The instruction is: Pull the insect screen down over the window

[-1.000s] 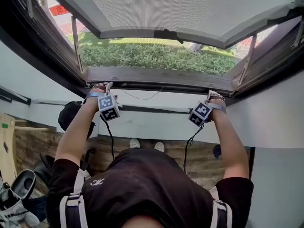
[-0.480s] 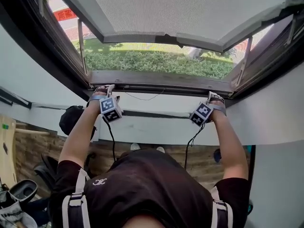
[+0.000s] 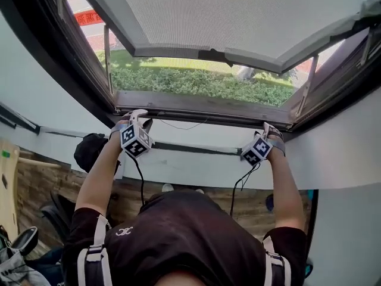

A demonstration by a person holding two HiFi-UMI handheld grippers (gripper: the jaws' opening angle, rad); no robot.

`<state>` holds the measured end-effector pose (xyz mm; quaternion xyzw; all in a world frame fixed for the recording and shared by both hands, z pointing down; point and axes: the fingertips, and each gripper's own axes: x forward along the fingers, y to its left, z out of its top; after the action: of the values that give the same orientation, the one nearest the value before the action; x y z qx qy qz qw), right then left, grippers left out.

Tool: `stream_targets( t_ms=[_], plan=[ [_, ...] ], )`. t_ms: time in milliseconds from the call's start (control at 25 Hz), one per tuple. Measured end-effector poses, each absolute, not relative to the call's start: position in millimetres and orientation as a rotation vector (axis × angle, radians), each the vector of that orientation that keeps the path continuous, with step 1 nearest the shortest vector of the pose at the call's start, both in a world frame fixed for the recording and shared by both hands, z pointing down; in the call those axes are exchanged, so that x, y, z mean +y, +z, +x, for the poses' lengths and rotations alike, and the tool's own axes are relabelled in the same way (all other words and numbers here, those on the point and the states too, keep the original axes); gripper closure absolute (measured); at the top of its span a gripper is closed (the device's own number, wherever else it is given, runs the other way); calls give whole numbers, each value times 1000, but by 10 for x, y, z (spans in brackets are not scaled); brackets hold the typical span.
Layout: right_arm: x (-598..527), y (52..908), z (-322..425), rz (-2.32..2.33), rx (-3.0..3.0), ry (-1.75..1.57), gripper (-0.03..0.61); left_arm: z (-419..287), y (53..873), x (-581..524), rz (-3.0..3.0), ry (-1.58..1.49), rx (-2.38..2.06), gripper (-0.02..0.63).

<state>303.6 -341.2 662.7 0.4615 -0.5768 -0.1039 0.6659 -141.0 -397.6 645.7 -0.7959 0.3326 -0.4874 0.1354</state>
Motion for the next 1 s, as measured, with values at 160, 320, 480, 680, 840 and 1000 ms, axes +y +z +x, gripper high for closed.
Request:
stream_targets(
  t_ms=[160,320,480,680,840,1000],
  plan=[
    [-3457,6335,2947,1244,-1399,-253,466,-1381,6161,-3949,-2508,-1173,1156,598],
    [-3507,5875,2606,1480,-1587,-263,572,-1319,5881,-3938,-2585,-954,1315,598],
    [-3517,5442,2259,1719,-1797,-190,572,-1144,5496,-3956,-2637,-695,1488,598],
    [-3458,4867,1705,1891,-2059,-196,572,-890,4922,-3847,-2661,-417,1544,598],
    [-3356,4506,1449,1943,-2252,-128,572,-770,4606,-3691,-2677,-292,1568,598],
    [-3322,4352,1365,2028,-2378,-21,575,-707,4520,-3635,-2699,-217,1609,598]
  ],
)
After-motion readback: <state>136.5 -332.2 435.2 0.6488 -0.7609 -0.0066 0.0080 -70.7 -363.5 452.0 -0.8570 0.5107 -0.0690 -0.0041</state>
